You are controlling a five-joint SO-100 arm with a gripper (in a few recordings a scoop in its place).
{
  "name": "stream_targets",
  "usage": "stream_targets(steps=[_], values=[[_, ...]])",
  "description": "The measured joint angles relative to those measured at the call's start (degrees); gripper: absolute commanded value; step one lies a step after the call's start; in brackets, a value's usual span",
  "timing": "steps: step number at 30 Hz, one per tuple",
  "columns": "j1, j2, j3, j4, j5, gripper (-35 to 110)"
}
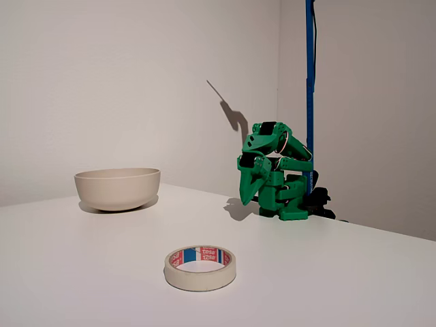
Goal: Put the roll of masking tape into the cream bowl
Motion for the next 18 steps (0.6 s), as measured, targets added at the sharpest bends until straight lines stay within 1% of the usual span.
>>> stream_targets(steps=[15, 18], values=[[-0.1, 0.0, 0.0, -0.2, 0.0, -8], [-0.1, -0.1, 0.1, -3.6, -1.0, -8]])
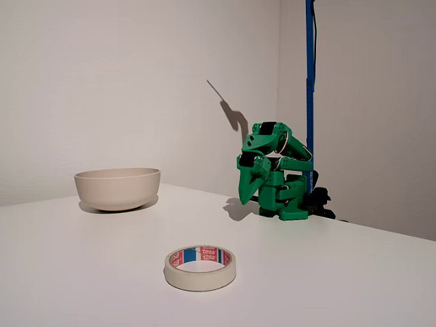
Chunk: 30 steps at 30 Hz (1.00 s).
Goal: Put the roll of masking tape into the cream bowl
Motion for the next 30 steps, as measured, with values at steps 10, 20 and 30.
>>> stream_targets(steps=[10, 20, 30], values=[[-2.6, -34.1, -18.1, -13.1, 4.6, -8], [-9.6, -76.1, -62.4, -2.3, 10.3, -8], [-11.8, -105.1, -92.7, 4.0, 12.1, 12]])
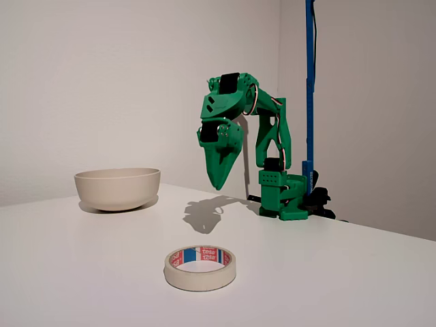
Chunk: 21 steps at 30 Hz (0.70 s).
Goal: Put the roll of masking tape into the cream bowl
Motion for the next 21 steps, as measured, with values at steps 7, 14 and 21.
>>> stream_targets(steps=[7, 14, 21], values=[[0.6, -9.4, -2.4, -3.3, 0.2, 15], [0.2, -14.8, -2.5, -5.9, 1.1, 16], [-0.8, -17.5, -2.5, -7.7, 2.3, 17]])
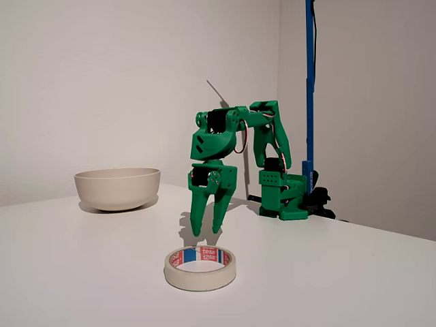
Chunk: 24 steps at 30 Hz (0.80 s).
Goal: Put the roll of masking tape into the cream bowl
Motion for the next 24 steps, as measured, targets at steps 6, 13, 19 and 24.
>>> stream_targets(steps=[6, 13, 19, 24], values=[[-1.8, -0.9, 0.0, -0.3, 0.7, 17], [-2.2, -4.1, 0.0, -0.9, 1.8, 15], [-2.7, -7.7, 0.0, -2.5, 1.8, 13], [-2.3, -9.3, -1.0, -4.0, 2.2, 5]])
